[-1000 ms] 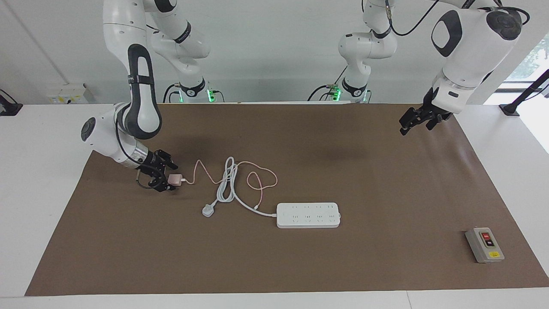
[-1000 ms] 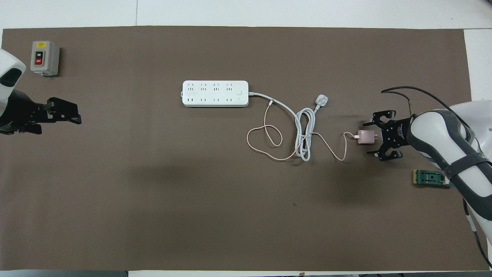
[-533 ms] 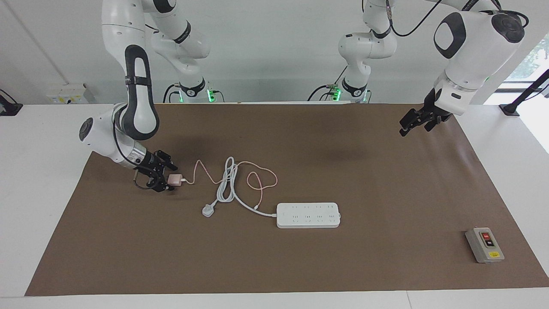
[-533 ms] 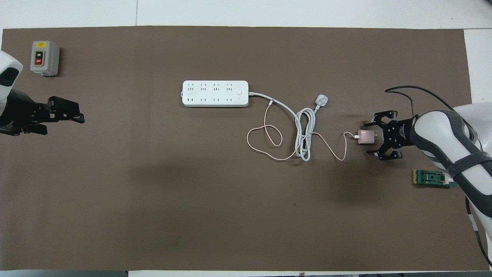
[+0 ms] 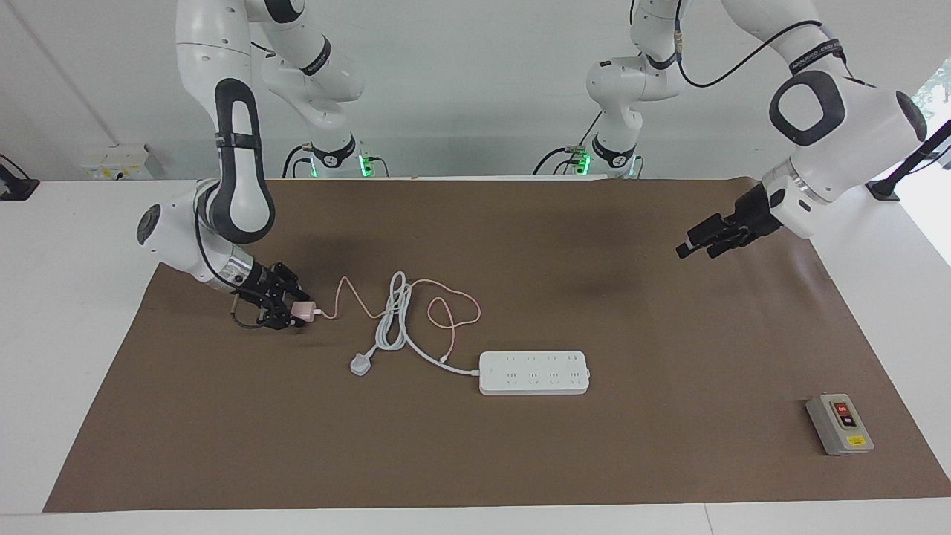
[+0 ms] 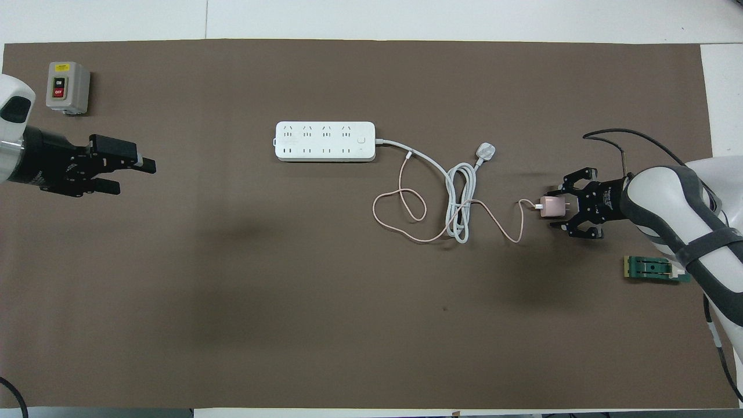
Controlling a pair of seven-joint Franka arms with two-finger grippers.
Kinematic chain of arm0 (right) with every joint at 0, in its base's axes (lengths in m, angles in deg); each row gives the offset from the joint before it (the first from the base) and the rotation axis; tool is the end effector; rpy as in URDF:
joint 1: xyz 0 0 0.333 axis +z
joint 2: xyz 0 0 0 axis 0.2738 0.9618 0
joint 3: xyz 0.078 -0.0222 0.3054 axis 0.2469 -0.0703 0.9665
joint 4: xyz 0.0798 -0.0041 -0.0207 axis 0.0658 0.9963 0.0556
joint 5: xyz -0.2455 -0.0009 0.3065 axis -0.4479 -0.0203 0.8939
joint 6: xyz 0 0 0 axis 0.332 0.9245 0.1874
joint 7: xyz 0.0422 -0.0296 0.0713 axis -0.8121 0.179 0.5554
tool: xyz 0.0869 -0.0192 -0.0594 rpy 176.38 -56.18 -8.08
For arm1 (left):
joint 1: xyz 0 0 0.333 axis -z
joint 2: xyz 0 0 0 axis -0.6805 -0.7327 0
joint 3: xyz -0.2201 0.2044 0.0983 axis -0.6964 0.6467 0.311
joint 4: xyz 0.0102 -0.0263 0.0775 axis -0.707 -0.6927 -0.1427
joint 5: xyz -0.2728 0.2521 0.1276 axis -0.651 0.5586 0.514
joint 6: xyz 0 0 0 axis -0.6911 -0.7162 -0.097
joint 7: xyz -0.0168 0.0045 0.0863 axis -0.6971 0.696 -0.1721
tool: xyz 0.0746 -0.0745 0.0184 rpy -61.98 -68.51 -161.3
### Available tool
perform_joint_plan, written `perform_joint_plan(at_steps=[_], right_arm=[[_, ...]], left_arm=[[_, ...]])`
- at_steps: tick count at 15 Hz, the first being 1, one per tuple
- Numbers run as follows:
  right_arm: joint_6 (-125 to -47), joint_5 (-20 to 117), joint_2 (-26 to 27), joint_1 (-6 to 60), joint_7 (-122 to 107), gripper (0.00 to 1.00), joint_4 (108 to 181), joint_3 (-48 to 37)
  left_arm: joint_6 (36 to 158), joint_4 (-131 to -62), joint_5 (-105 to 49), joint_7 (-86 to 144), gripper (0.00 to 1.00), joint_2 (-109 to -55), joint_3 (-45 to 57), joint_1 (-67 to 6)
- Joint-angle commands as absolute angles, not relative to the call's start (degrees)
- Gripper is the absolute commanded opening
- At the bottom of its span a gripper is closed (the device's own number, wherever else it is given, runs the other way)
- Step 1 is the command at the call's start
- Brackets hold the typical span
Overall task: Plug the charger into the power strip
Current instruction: 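Lift the charger with the right gripper while the left gripper reaches the strip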
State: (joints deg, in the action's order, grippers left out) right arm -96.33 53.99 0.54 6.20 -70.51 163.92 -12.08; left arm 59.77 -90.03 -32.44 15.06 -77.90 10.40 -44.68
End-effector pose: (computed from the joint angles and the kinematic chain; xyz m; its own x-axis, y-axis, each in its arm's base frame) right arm 0.5469 -0.0702 0.2661 0.0067 -0.8777 -0.4791 -1.0000 -0.0043 -0.0060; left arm 0.5823 -0.0079 0.4836 0.9682 0.1764 -0.1774 0.2398 -0.8570 0.4561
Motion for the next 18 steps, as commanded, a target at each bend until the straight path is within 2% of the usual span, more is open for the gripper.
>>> perform_joint_plan(at_steps=[1,3,7,10,13,14,17,18], right_arm=[[-97.95,55.89,0.68,4.99,-68.18,0.51,164.39,-11.38],[-97.87,55.89,0.68,4.99,-68.18,0.50,164.13,-11.46],[-97.08,55.89,0.24,5.17,-68.70,0.50,161.77,-11.46],[-96.90,55.81,-0.90,5.87,-68.79,0.40,161.41,-11.46],[-97.16,55.81,-1.52,5.96,-68.70,0.40,161.67,-11.46],[-96.90,55.81,-1.52,5.96,-68.79,0.34,161.58,-11.46],[-96.11,55.81,-1.69,6.22,-68.79,0.28,160.97,-11.20],[-95.67,55.81,-2.39,7.35,-68.96,0.18,160.10,-11.20]], left_arm=[[61.07,-92.32,-39.70,13.43,1.00,-78.99,9.95,-46.75],[60.64,-93.73,-47.70,12.73,1.00,-79.70,10.04,-46.93],[60.20,-93.55,-51.84,9.74,1.00,-83.39,9.78,-46.14],[58.18,-93.47,-57.82,5.02,1.00,-86.90,9.78,-46.48],[57.48,-93.64,-63.62,-0.97,1.00,-88.92,9.69,-47.19],[56.78,-93.64,-65.03,-2.38,1.00,-89.89,9.69,-47.89],[52.57,-93.82,-70.74,-8.88,1.00,-91.56,9.69,-48.77],[50.55,-93.99,-72.41,-10.72,1.00,-91.74,9.69,-49.29]])
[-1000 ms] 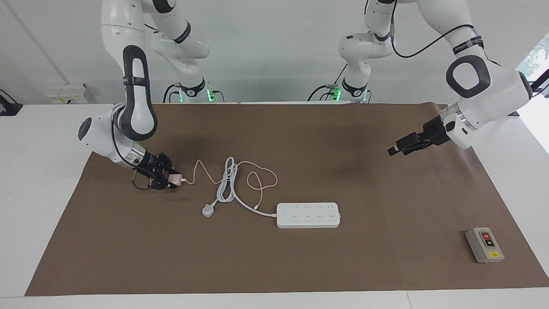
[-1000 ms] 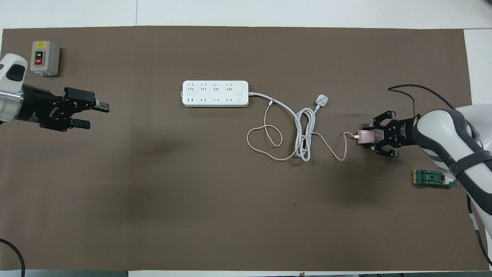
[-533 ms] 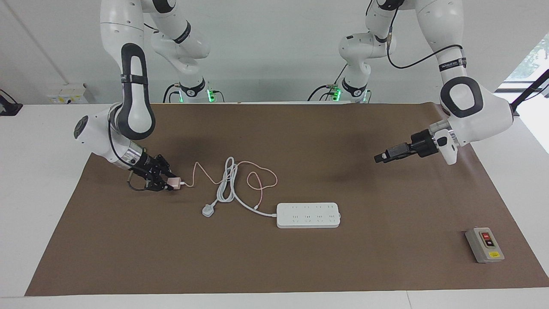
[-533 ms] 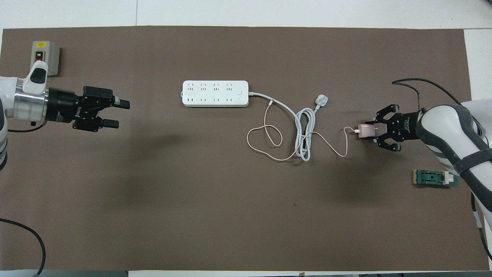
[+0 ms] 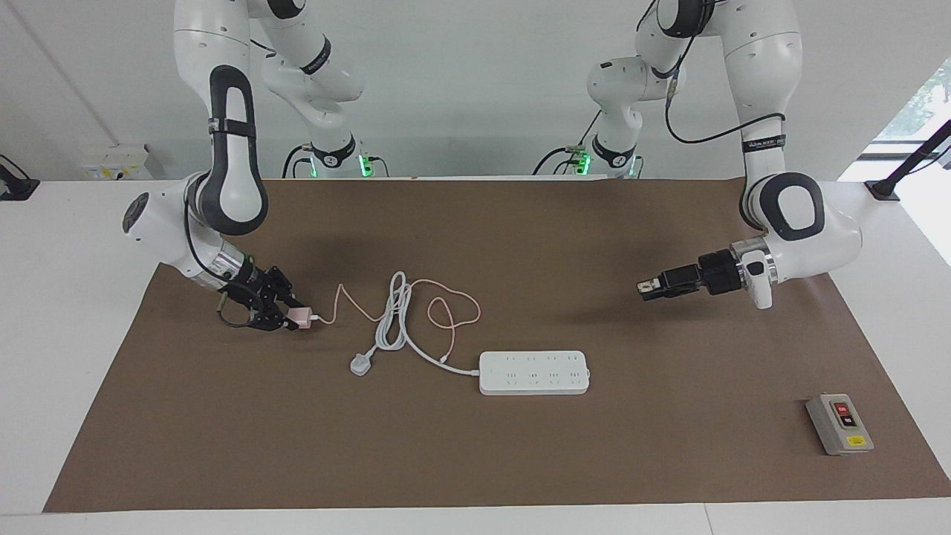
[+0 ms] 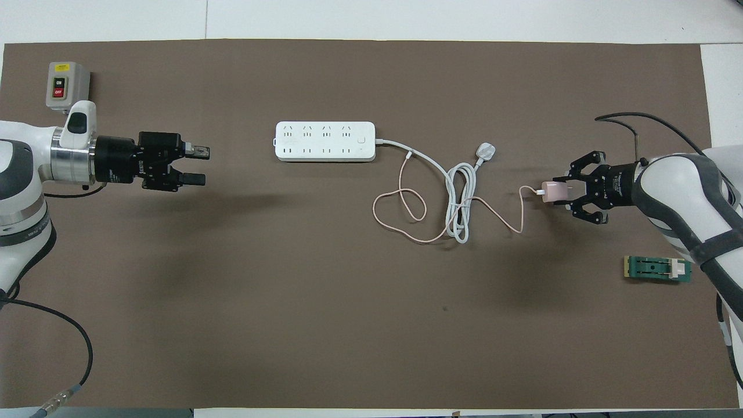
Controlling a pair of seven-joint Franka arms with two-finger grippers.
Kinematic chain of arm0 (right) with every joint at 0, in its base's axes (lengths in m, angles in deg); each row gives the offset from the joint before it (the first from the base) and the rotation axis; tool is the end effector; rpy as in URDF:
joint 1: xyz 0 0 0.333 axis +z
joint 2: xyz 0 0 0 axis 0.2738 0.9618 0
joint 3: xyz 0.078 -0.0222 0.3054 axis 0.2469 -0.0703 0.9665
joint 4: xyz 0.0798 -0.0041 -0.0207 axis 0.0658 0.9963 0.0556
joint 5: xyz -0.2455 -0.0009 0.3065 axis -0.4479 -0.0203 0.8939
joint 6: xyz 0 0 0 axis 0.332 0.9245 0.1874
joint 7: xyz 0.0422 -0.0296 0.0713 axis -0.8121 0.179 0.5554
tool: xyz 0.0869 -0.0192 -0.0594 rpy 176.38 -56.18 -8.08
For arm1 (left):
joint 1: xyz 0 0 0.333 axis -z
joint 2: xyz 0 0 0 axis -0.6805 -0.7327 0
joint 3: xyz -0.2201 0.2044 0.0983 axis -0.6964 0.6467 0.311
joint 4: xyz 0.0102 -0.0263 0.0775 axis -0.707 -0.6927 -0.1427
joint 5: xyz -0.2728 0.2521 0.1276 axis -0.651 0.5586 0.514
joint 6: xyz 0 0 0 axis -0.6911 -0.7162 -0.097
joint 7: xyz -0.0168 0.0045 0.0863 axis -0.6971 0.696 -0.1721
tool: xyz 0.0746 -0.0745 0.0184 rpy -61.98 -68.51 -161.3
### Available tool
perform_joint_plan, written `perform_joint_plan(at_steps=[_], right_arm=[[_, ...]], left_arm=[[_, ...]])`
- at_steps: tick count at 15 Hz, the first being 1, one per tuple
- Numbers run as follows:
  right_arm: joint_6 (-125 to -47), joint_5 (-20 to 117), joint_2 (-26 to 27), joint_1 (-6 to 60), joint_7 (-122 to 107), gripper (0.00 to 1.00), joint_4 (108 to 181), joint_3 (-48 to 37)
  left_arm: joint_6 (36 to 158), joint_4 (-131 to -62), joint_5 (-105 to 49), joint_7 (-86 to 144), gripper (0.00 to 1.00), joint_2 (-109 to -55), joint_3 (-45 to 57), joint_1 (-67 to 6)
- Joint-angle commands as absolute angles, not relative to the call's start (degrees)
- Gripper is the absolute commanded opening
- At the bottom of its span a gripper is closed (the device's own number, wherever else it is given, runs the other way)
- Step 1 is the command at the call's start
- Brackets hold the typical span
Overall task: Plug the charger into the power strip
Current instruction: 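Lift the charger with the right gripper while the left gripper reaches the strip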
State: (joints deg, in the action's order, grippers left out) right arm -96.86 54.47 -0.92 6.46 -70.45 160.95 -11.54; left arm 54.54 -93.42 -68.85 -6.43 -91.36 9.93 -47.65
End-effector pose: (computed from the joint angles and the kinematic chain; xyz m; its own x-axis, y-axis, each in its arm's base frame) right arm 0.5671 -0.0661 0.3018 0.0508 -0.8820 -0.4685 -0.9958 -0.0092 -0.0907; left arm 0.6046 -0.0266 0.3546 0.9629 0.0462 -0.2660 0.2620 -0.3976 0.8793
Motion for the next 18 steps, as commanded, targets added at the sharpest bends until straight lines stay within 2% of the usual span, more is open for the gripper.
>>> perform_joint_plan(at_steps=[1,3,6,9,11,14,18], right_arm=[[-94.97,55.81,-3.27,8.41,-69.40,0.14,159.65,-11.11],[-94.79,55.81,-3.80,11.22,-73.86,0.09,157.29,-11.11],[-94.70,55.81,-4.07,14.65,-77.31,0.09,154.47,-10.94],[-93.48,55.81,-4.77,18.43,-85.80,0.00,150.70,-11.02],[-92.86,55.63,-5.12,20.80,-89.96,0.00,148.24,-11.02],[-89.97,55.11,-4.60,23.97,-90.76,0.00,143.93,-11.02],[-89.25,53.97,-2.84,29.94,-97.07,0.00,138.13,-11.02]], left_arm=[[49.57,-94.43,-74.34,-11.44,1.00,-91.74,9.69,-49.39],[48.95,-95.31,-78.47,-13.19,1.00,-92.35,9.69,-49.39],[44.04,-91.20,-83.05,-19.32,1.00,-99.63,9.78,-50.00],[42.72,-91.18,-87.60,-26.80,1.00,-103.16,9.34,-49.65],[42.09,-91.01,-88.42,-33.73,1.00,-105.17,9.34,-49.04],[42.36,-91.45,-89.30,-46.58,1.00,-105.98,9.25,-45.97],[42.53,-91.45,-92.73,-46.43,1.00,-105.89,8.72,-42.98]])
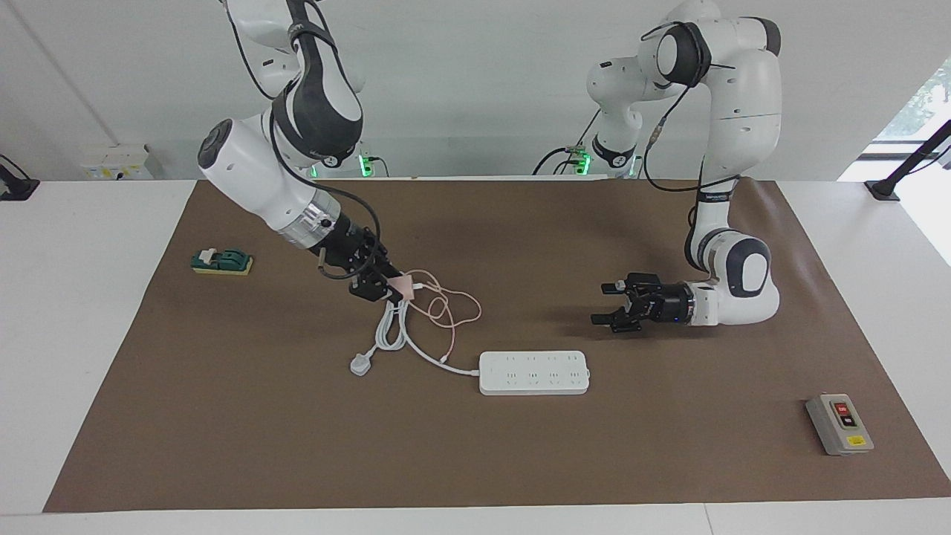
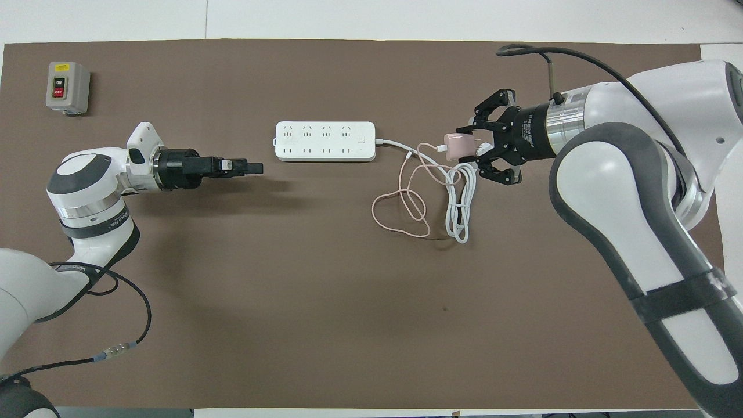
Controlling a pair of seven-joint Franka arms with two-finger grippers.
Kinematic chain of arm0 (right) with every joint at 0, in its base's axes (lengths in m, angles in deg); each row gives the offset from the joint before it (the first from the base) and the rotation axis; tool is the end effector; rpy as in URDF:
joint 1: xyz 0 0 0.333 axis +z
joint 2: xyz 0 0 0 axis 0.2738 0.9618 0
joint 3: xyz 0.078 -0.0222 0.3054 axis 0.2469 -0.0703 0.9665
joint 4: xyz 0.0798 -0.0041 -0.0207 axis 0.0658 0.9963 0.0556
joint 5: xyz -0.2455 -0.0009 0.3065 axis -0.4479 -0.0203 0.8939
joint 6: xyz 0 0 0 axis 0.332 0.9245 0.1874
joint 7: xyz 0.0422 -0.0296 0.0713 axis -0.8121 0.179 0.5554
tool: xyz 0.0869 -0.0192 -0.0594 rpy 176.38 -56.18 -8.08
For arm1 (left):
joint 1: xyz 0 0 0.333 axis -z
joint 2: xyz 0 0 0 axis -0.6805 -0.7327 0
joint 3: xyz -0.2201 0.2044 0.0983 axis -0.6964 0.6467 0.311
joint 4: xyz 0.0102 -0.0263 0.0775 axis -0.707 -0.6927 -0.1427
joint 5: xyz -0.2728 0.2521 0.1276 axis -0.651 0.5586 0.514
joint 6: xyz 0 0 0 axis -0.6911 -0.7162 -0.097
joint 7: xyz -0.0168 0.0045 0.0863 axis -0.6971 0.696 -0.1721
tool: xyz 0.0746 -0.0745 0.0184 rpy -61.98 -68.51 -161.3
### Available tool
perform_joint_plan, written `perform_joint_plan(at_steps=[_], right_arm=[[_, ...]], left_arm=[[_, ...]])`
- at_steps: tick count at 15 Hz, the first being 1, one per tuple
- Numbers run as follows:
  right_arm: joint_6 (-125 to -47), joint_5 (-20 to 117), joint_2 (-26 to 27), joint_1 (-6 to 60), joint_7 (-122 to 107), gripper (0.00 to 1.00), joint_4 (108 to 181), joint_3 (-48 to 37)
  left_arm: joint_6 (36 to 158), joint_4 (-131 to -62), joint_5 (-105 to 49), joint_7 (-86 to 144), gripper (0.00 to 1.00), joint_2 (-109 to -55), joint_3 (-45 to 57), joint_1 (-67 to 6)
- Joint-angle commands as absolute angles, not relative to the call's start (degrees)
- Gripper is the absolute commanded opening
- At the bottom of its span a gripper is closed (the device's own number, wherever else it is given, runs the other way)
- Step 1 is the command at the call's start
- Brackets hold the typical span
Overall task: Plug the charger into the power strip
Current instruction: 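Grip the strip end with the left gripper while the right gripper brings the charger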
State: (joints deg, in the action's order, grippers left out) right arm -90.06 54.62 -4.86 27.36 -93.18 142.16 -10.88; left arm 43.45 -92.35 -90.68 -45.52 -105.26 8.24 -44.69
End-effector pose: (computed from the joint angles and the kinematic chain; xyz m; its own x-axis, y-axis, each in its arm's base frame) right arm 0.6099 0.1695 0.4867 0.1798 -0.8241 -0.5371 -0.9774 -0.0878 -0.1925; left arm 0.6084 -0.0995 0.2566 0.9819 -0.0593 0.1796 -0.1761 0.0597 0.9826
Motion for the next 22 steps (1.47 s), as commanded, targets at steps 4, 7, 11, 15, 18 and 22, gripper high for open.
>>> perform_joint_plan(at_steps=[4,7,11,15,18,22], right_arm=[[-92.24,52.73,-2.22,35.30,-102.09,0.00,137.41,-11.02],[-93.90,53.35,-1.43,37.68,-106.57,0.00,137.24,-11.02],[-93.91,52.12,4.88,39.53,-109.47,0.00,131.19,-11.02],[-94.08,52.03,8.41,42.42,-111.94,0.00,127.31,-11.20],[-95.40,50.27,9.20,43.05,-111.94,0.00,127.04,-11.02],[-95.76,50.18,9.29,42.96,-111.86,0.00,127.13,-11.02]], left_arm=[[43.58,-92.06,-93.69,-40.03,1.00,-103.62,8.55,-41.40],[48.76,-96.45,-93.70,-29.94,1.00,-98.43,8.55,-40.08],[51.23,-98.12,-96.49,-28.76,1.00,-97.19,8.55,-37.35],[55.09,-100.93,-100.98,-28.41,1.00,-94.21,8.37,-32.61],[55.54,-101.20,-101.17,-28.50,1.00,-93.76,8.37,-31.63],[55.72,-101.73,-101.34,-26.49,1.00,-91.75,8.55,-31.63]])
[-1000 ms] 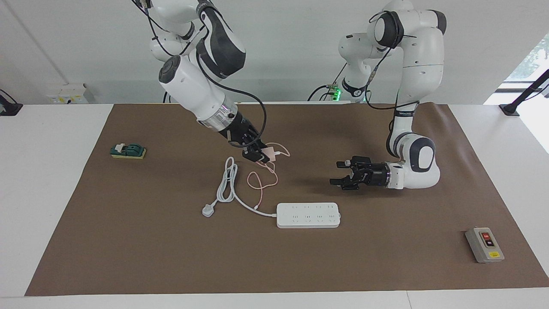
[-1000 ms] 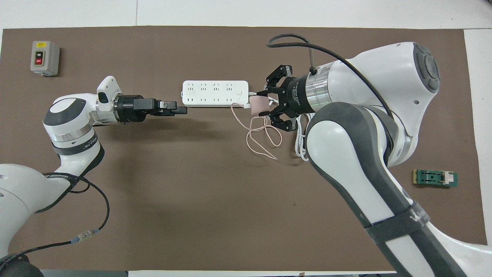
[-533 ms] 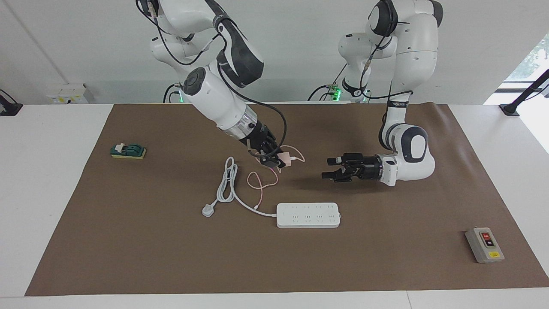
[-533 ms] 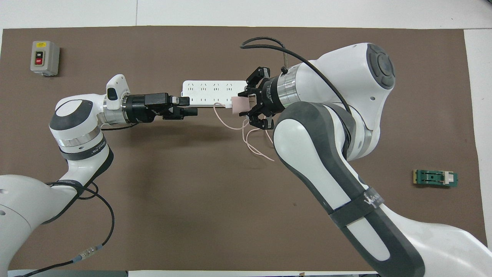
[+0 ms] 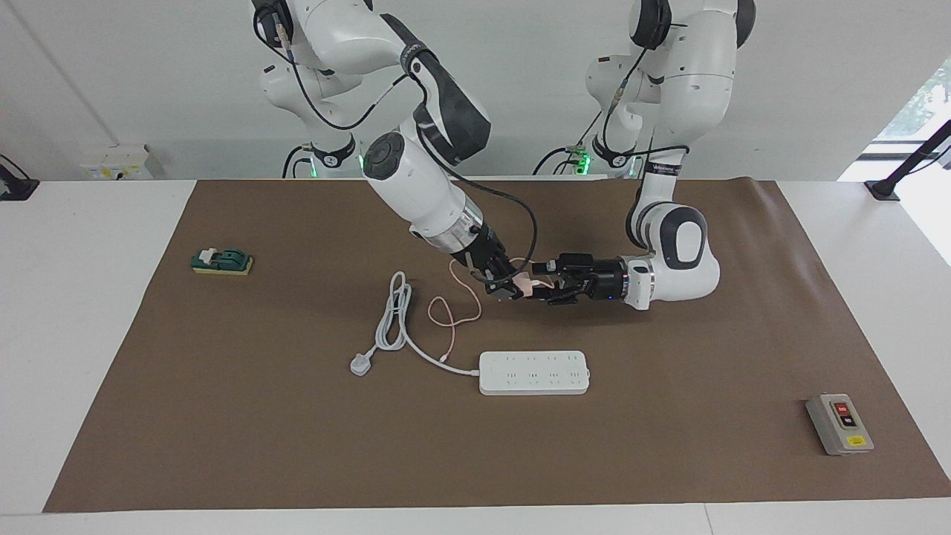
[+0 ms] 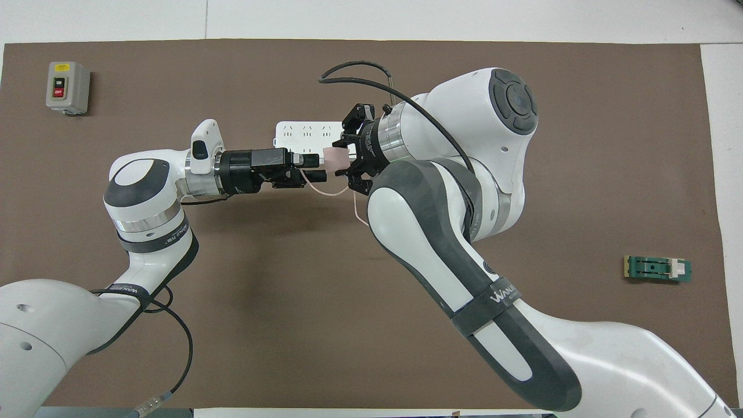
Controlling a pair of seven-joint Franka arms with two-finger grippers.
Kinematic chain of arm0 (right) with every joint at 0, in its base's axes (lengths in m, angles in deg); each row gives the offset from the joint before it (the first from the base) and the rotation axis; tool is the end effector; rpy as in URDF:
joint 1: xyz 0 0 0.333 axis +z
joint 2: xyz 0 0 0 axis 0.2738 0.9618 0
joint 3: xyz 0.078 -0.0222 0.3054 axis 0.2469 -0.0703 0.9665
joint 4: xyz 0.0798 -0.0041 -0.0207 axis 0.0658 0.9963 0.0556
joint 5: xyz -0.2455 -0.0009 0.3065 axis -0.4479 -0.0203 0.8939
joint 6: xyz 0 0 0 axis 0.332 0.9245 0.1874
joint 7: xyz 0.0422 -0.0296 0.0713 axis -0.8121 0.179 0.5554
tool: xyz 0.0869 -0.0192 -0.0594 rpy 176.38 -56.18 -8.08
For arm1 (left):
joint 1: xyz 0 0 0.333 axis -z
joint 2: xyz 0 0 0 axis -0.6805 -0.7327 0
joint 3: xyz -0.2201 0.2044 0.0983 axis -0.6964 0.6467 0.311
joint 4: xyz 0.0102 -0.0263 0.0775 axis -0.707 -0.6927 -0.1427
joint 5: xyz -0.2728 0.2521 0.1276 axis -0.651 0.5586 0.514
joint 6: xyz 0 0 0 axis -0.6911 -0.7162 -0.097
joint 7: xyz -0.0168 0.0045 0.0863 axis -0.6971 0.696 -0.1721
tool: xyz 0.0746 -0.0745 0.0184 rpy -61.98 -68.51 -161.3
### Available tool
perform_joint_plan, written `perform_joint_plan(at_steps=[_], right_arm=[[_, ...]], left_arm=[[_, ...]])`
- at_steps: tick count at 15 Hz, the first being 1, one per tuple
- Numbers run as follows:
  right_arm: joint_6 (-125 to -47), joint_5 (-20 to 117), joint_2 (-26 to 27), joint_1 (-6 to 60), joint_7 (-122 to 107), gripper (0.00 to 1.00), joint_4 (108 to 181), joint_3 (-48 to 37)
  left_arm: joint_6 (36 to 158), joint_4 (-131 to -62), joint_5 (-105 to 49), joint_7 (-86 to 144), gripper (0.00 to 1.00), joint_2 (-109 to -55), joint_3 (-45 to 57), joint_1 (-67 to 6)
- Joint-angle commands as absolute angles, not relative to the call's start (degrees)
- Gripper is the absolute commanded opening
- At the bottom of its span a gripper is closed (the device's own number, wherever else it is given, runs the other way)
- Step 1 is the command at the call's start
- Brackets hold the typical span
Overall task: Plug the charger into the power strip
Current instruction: 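Grip the strip end with the left gripper while the right gripper brings the charger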
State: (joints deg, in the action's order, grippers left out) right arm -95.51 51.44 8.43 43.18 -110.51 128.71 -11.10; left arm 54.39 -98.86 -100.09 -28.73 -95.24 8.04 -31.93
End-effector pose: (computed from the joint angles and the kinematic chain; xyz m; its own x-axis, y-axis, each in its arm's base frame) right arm 0.6100 0.3523 0.4559 0.1327 -0.8303 -0.5413 -0.9893 -0.0776 -0.1234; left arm 0.5759 -0.2167 0.3156 0.9971 -0.0483 -0.0592 0.0602 0.0195 0.9980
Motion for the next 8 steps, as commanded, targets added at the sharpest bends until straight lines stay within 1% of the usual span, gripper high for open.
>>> perform_joint_plan(at_steps=[1,5,6,8], right_arm=[[-95.84,50.18,9.29,42.96,-111.77,0.00,127.13,-11.02],[-95.23,49.83,9.29,42.70,-113.34,0.00,127.48,-11.46],[-94.97,48.96,9.21,42.78,-115.18,0.00,127.48,-11.46],[-94.27,45.01,9.21,42.96,-118.96,0.00,127.22,-11.38]], left_arm=[[56.24,-102.16,-101.34,-25.87,1.00,-91.04,8.55,-31.63],[62.47,-101.64,-101.43,-25.51,0.93,-90.42,8.37,-30.59],[63.35,-101.64,-101.34,-25.86,0.93,-90.42,8.46,-30.32],[65.11,-101.38,-101.52,-26.12,0.88,-90.68,8.37,-28.92]])
